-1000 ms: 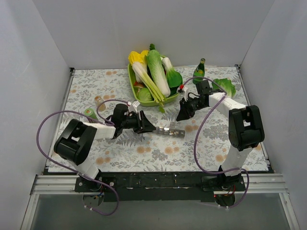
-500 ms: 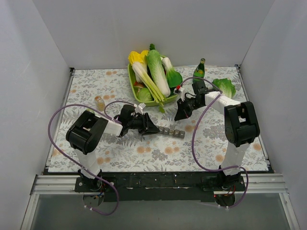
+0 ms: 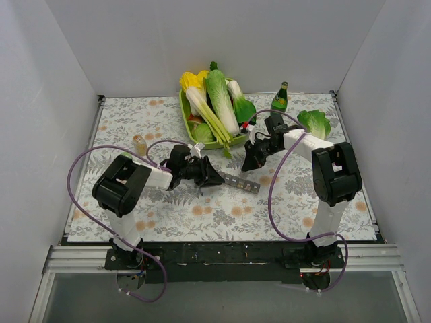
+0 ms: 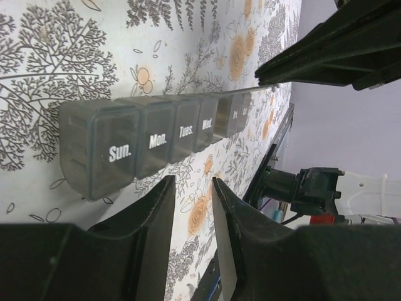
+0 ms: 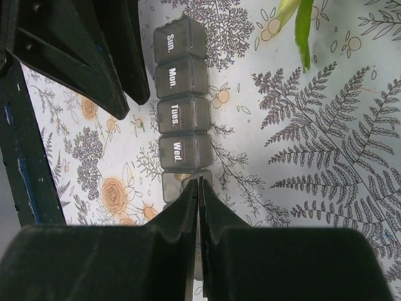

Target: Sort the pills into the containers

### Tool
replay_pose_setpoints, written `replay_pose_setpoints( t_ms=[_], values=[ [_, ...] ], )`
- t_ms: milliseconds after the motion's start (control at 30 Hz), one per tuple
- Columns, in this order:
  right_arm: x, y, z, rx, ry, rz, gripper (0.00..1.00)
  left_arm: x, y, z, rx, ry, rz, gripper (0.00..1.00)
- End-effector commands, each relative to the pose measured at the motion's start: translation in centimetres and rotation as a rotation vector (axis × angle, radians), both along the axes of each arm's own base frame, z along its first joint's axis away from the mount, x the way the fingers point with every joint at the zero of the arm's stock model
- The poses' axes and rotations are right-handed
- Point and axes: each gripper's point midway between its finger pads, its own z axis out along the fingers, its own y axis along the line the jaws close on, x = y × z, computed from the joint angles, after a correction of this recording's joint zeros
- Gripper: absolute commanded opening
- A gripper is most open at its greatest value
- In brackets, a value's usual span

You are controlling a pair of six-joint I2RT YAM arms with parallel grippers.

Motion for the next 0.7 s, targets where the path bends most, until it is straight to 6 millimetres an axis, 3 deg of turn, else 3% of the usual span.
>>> replay_pose_setpoints(
  t_ms=[0, 233, 433, 667],
  values=[
    [0.4, 0.1, 1.1, 0.009, -0.031, 0.006, 0.09, 1.0, -0.4, 4.1, -0.024, -0.136, -0.009, 0.31],
    [0.4, 0.1, 1.3, 0.006, -0.04, 0.006, 0.09, 2.8, -0.1, 6.5, 0.018, -0.26, 0.023, 0.43],
    [0.1, 0.1, 1.5, 0.007, -0.044, 0.017, 0.09, 4.1, 0.5, 4.9, 0.103, -0.256, 0.058, 0.45],
    [-0.1, 0.2, 1.7, 0.007, -0.047, 0.02, 0.09, 4.0, -1.2, 4.2, 0.022, -0.191, 0.019, 0.39]
  ],
)
